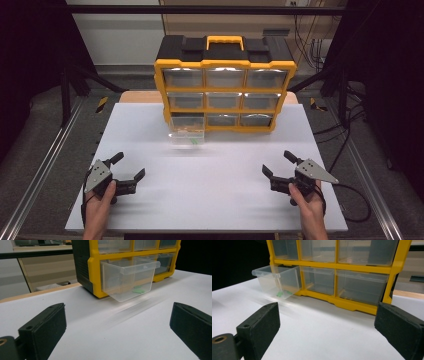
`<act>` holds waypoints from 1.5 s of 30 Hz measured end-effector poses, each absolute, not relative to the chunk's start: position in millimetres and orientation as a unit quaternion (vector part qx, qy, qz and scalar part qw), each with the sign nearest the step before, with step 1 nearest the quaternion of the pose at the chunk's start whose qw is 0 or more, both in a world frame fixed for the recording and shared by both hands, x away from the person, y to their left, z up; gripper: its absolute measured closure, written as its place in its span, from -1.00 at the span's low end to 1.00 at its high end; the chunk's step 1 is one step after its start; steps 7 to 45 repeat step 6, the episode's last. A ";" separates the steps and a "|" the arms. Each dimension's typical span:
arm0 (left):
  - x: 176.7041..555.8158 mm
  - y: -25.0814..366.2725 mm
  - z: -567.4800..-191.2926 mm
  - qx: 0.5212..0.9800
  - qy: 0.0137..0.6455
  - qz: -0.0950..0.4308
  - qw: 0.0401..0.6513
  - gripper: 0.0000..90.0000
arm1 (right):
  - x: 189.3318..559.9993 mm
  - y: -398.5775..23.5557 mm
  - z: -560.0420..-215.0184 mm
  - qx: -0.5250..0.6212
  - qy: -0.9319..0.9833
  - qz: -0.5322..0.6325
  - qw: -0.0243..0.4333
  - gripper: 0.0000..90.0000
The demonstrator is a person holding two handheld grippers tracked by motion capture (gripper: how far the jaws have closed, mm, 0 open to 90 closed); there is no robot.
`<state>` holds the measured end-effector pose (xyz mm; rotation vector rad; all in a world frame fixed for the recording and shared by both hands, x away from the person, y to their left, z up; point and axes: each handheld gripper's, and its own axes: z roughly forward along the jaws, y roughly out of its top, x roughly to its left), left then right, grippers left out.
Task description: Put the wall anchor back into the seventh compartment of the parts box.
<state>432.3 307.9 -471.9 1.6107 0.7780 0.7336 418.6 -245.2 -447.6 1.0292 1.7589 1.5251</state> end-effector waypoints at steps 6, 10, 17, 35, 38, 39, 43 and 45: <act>432.5 306.6 -471.2 0.687 0.328 0.310 0.570 -0.98 | 416.1 -248.4 -454.7 0.378 0.665 0.573 0.293 -0.85; 432.5 306.6 -471.2 0.687 0.328 0.310 0.570 -0.98 | 416.1 -248.4 -454.7 0.378 0.665 0.573 0.293 -0.85; 432.5 306.6 -471.2 0.687 0.328 0.310 0.570 -0.98 | 416.1 -248.4 -454.7 0.378 0.665 0.573 0.293 -0.85; 432.5 306.6 -471.2 0.687 0.328 0.310 0.570 -0.98 | 416.1 -248.4 -454.7 0.378 0.665 0.573 0.293 -0.85; 432.5 306.6 -471.2 0.687 0.328 0.310 0.570 -0.98 | 416.1 -248.4 -454.7 0.378 0.665 0.573 0.293 -0.85; 432.5 306.6 -471.2 0.687 0.328 0.310 0.570 -0.98 | 416.1 -248.4 -454.7 0.378 0.665 0.573 0.293 -0.85; 432.5 306.6 -471.2 0.687 0.328 0.310 0.570 -0.98 | 416.1 -248.4 -454.7 0.378 0.665 0.573 0.293 -0.85; 432.5 306.6 -471.2 0.687 0.328 0.310 0.570 -0.98 | 416.1 -248.4 -454.7 0.378 0.665 0.573 0.293 -0.85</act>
